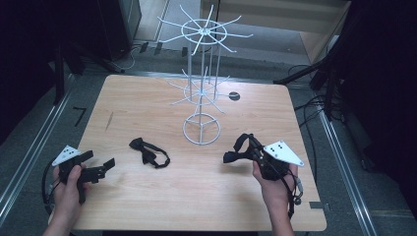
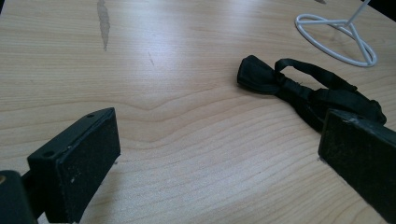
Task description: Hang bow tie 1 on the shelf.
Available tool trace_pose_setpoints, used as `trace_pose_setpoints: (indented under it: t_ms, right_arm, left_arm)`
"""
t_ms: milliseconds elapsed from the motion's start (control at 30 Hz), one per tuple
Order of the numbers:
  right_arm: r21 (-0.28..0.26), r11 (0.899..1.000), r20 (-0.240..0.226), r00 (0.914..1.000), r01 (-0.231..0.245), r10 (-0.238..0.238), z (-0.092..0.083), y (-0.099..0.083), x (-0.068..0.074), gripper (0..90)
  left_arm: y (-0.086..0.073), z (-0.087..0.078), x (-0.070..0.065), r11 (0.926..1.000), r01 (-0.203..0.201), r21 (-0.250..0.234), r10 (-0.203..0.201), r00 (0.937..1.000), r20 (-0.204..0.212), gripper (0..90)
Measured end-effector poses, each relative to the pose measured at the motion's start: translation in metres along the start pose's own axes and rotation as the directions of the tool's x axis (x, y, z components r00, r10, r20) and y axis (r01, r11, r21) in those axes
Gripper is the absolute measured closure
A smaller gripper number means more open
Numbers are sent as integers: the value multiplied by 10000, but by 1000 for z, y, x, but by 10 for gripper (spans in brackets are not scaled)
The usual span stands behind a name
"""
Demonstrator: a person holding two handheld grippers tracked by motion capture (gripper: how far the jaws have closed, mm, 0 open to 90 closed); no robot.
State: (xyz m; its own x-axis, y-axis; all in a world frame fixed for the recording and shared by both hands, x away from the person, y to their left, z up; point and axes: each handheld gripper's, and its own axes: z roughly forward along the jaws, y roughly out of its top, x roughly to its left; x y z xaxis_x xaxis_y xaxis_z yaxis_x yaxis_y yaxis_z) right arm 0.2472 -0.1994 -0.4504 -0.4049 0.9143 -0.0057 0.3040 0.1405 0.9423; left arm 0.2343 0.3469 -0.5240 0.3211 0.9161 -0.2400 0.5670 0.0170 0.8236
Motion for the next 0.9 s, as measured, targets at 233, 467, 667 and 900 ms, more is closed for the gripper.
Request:
trace_pose_setpoints:
  t_ms: [233,467,667,900]
  right_arm:
    - [-202,9998,-181,9998,-65,62,2,9,2,871]
    - [-516,9986,-404,9991,-113,92,0,24,3,871]
    - [-621,9980,-459,9989,-94,65,2,31,6,870]
    - [-794,9968,-656,9978,-77,25,4,41,12,871]
  left_arm:
    - [0,0,0,10000,-8,39,8,10000,-9,0]
    - [0,0,0,10000,-8,17,8,10000,-4,0]
    - [0,0,0,10000,2,6,-2,10000,17,0]
    - [0,0,0,10000,9,-3,-9,10000,8,0]
